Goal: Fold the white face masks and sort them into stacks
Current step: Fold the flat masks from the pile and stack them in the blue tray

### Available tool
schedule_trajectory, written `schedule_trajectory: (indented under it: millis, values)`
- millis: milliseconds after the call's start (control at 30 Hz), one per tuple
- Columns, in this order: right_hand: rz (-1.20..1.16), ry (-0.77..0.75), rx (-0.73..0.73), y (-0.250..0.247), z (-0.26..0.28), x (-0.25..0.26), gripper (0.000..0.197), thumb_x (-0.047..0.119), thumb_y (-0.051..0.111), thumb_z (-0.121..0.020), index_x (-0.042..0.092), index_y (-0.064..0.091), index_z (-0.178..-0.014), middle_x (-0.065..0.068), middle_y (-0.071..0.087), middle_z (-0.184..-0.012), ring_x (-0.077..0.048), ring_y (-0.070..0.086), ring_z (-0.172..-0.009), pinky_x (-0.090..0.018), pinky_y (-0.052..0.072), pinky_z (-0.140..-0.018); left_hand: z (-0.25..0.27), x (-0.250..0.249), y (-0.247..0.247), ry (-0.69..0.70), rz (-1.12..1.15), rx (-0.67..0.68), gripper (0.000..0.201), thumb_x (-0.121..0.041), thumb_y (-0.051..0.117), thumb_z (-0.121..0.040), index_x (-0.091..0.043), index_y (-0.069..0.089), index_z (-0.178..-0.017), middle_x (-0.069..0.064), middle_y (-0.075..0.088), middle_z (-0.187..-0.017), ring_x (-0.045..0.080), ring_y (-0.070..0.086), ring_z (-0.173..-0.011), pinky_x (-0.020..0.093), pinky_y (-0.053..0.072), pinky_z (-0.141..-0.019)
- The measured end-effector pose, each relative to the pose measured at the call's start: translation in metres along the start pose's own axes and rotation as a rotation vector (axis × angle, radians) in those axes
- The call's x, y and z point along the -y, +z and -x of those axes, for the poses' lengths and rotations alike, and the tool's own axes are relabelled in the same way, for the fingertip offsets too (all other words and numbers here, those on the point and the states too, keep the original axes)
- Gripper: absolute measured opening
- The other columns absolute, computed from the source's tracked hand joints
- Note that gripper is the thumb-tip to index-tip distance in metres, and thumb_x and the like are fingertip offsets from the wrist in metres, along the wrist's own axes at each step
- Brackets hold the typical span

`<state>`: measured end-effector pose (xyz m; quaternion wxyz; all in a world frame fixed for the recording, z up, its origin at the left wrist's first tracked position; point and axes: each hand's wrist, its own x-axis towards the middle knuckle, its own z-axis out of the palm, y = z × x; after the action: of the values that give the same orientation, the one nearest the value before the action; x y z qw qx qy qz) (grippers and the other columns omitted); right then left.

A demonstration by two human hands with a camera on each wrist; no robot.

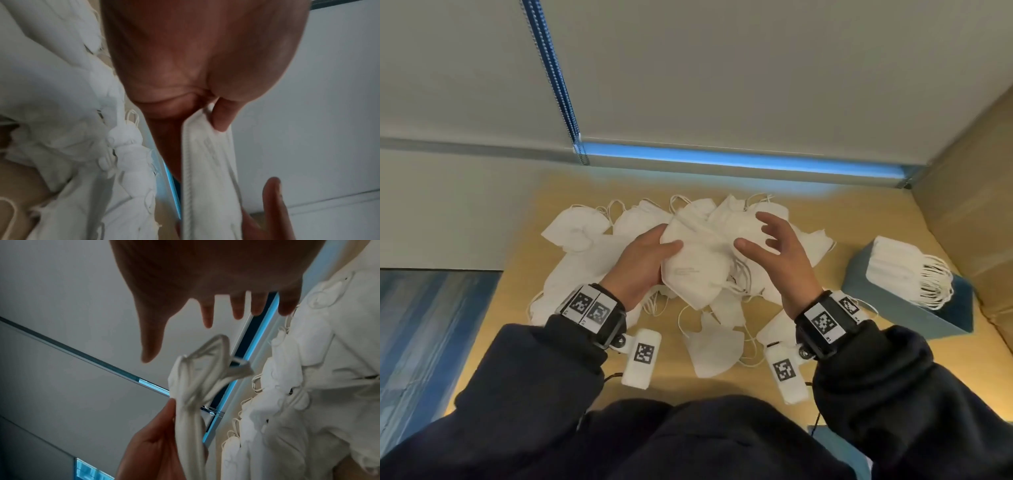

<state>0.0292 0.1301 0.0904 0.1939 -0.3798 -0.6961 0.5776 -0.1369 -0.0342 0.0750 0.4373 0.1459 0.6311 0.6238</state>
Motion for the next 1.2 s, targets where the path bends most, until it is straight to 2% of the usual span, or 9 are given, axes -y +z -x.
schedule_trajectory:
  millis: [133, 200, 300, 433, 567, 700, 933, 1067, 1200]
  values:
    - [-0.075, 0.074, 0.389, -0.011, -0.003, 0.004, 0.066, 0.037, 0.086, -0.075, 0.027, 0.06, -0.135, 0.0, 0.067, -0.13, -0.018, 0.065, -0.118, -0.039, 0.054, -0.098, -0.001, -0.004, 0.025, 0.041, 0.023, 0.119, 0.031, -0.018, 0.056, -0.103, -0.021, 0.064, -0.132, 0.005, 0.071, -0.128, 0.03, 0.067, -0.12, 0.054, 0.054, -0.099]
    - [-0.055, 0.134, 0.445, -0.016, -0.002, 0.0, 0.036, 0.021, 0.084, -0.082, 0.006, 0.071, -0.112, -0.01, 0.076, -0.104, -0.024, 0.074, -0.092, -0.044, 0.06, -0.085, -0.006, -0.005, 0.035, 0.08, -0.02, 0.113, 0.026, -0.017, 0.055, -0.104, -0.02, 0.067, -0.127, 0.004, 0.073, -0.123, 0.027, 0.069, -0.116, 0.05, 0.056, -0.096]
    - [-0.05, 0.181, 0.377, -0.04, -0.002, -0.01, 0.028, 0.023, 0.08, -0.086, -0.003, 0.071, -0.079, -0.015, 0.057, -0.07, -0.023, 0.047, -0.057, -0.033, 0.049, -0.054, -0.017, -0.002, 0.037, 0.152, -0.174, 0.076, 0.019, -0.016, 0.056, -0.104, -0.016, 0.069, -0.118, 0.004, 0.076, -0.113, 0.025, 0.072, -0.108, 0.046, 0.057, -0.092]
    - [-0.527, 0.301, 0.202, -0.08, -0.005, -0.013, 0.047, 0.013, 0.057, -0.099, 0.014, 0.056, -0.052, -0.016, 0.054, -0.083, -0.028, 0.059, -0.09, -0.041, 0.053, -0.09, -0.028, 0.016, 0.039, 0.108, -0.192, 0.042, 0.02, -0.016, 0.054, -0.104, -0.012, 0.069, -0.118, 0.007, 0.076, -0.112, 0.031, 0.071, -0.11, 0.047, 0.058, -0.09]
    - [-0.676, 0.301, 0.194, -0.096, -0.002, -0.014, 0.043, 0.015, 0.055, -0.1, 0.02, 0.035, -0.063, 0.0, 0.02, -0.059, -0.018, 0.023, -0.051, -0.038, 0.05, -0.064, -0.035, 0.02, 0.07, 0.099, -0.129, 0.007, 0.021, -0.015, 0.053, -0.105, -0.008, 0.069, -0.117, 0.009, 0.076, -0.113, 0.032, 0.07, -0.111, 0.046, 0.058, -0.091]
    - [-0.158, 0.142, 0.083, -0.115, -0.018, -0.019, 0.02, 0.013, 0.082, -0.082, 0.01, 0.063, -0.08, 0.009, 0.045, -0.05, -0.012, 0.034, -0.044, -0.026, 0.038, -0.048, -0.043, 0.014, 0.119, 0.149, -0.172, 0.026, 0.023, -0.015, 0.052, -0.105, -0.001, 0.067, -0.116, 0.014, 0.074, -0.115, 0.034, 0.069, -0.111, 0.053, 0.058, -0.093]
    - [-0.02, 0.049, -0.001, -0.179, -0.023, -0.044, 0.018, 0.01, 0.086, -0.077, -0.002, 0.073, -0.082, 0.004, 0.059, -0.059, -0.006, 0.051, -0.047, -0.021, 0.038, -0.046, -0.054, -0.01, 0.181, 0.473, -0.69, 0.185, 0.044, -0.015, 0.068, -0.095, -0.04, 0.063, -0.131, -0.012, 0.071, -0.114, 0.008, 0.071, -0.092, 0.024, 0.055, -0.086]
    - [0.073, 0.021, -0.014, -0.225, -0.018, -0.058, 0.009, 0.014, 0.085, -0.079, 0.007, 0.08, -0.081, 0.002, 0.069, -0.062, -0.006, 0.055, -0.054, -0.024, 0.043, -0.055, -0.069, -0.021, 0.21, 0.655, -1.105, 0.299, 0.026, -0.02, 0.067, -0.097, -0.023, 0.074, -0.122, -0.007, 0.075, -0.113, 0.009, 0.064, -0.093, 0.028, 0.048, -0.086]
    - [-0.081, 0.024, -0.194, -0.308, -0.021, -0.066, 0.005, 0.003, 0.077, -0.085, -0.002, 0.075, -0.086, -0.015, 0.062, -0.068, -0.016, 0.052, -0.056, -0.029, 0.045, -0.061, -0.091, -0.032, 0.227, 0.743, -1.058, 0.147, 0.017, -0.019, 0.07, -0.095, -0.019, 0.078, -0.11, -0.007, 0.077, -0.099, 0.016, 0.068, -0.085, 0.035, 0.053, -0.083]
